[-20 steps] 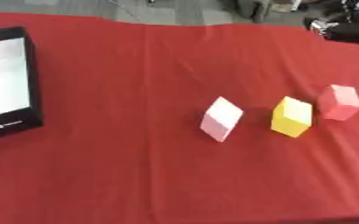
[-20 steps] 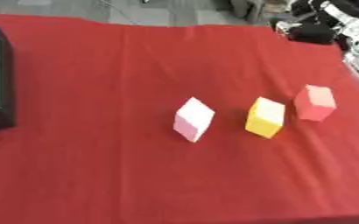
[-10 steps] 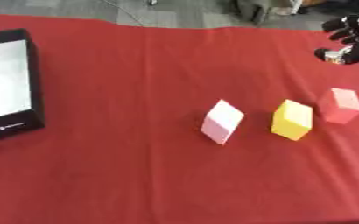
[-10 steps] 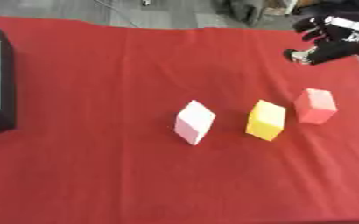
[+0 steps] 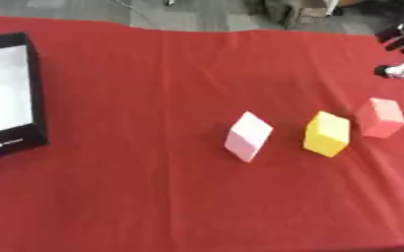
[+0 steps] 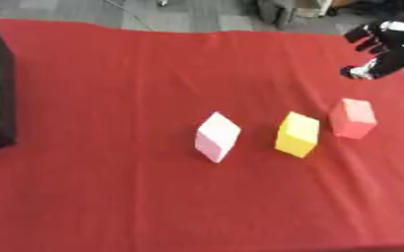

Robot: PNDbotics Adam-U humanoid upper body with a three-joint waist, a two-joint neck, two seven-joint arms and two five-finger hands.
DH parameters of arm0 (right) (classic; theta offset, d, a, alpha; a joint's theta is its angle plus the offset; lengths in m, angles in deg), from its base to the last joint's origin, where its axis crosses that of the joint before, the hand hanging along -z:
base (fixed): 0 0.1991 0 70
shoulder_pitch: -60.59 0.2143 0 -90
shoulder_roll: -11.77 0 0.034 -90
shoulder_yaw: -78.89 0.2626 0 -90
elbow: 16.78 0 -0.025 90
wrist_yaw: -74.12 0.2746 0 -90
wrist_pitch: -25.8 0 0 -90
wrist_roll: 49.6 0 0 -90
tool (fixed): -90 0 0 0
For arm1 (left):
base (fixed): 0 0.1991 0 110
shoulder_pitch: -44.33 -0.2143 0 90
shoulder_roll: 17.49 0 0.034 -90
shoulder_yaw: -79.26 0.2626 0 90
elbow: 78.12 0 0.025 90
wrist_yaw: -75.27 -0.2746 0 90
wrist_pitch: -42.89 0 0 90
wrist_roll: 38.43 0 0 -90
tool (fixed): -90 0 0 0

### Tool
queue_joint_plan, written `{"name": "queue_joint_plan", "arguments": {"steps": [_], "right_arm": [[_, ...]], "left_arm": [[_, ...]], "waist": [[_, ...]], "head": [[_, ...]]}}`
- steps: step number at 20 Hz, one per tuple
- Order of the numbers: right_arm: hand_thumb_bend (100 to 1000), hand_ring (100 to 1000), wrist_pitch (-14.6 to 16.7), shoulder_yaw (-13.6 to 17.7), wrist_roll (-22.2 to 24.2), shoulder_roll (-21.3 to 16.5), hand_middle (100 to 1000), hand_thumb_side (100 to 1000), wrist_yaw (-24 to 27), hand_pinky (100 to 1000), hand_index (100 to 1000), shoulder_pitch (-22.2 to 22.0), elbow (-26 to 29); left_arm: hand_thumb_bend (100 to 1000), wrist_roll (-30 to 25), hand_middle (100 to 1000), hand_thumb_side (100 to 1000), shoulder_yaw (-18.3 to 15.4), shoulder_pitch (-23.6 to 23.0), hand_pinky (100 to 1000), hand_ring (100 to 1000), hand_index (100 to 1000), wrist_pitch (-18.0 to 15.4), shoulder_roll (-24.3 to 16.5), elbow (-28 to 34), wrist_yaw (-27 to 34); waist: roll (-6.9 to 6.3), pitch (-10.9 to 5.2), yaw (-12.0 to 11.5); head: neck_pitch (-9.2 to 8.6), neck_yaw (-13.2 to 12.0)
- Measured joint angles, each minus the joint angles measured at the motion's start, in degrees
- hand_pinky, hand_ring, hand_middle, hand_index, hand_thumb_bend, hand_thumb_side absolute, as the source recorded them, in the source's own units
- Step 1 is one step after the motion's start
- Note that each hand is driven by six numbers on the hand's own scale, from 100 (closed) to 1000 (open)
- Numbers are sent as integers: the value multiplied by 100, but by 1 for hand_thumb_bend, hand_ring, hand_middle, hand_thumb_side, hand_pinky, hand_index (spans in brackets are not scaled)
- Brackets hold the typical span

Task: Pick up the objects with one hand, pass them to the other hand, and then place them into the box on the other side of the table.

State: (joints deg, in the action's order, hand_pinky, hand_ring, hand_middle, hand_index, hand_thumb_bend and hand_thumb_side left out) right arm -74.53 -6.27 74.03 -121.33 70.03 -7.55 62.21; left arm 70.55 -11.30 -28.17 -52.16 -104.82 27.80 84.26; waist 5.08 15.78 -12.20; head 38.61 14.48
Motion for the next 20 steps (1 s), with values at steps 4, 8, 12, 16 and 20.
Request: {"name": "queue_joint_plan", "arguments": {"steps": [4,8,12,16,20], "right_arm": [[352,951,43,-33,212,-33,916,100,-233,971,928,-164,-29],[364,954,74,-50,338,-34,916,100,-390,972,934,-282,-73],[384,951,106,-69,391,-35,910,100,-529,971,936,-327,-94],[368,947,156,-99,409,-70,899,100,-623,967,932,-361,-93],[447,955,230,-159,310,-114,903,100,-816,962,934,-378,-87]], "left_arm": [[336,3,815,799,0,0,817,659,823,3,-32,0,-1],[333,4,815,802,0,-1,817,658,823,4,-44,0,-2],[332,14,815,801,0,-14,817,658,823,14,-45,0,-2],[329,15,815,804,0,-20,817,657,822,15,-46,0,-2],[326,17,815,807,0,-37,817,656,822,17,-46,0,-4]], "waist": [[24,0,22],[15,0,36],[-12,0,45],[-12,0,78],[-12,0,94]], "head": [[1,19],[1,78],[2,136],[4,174],[4,176]]}}
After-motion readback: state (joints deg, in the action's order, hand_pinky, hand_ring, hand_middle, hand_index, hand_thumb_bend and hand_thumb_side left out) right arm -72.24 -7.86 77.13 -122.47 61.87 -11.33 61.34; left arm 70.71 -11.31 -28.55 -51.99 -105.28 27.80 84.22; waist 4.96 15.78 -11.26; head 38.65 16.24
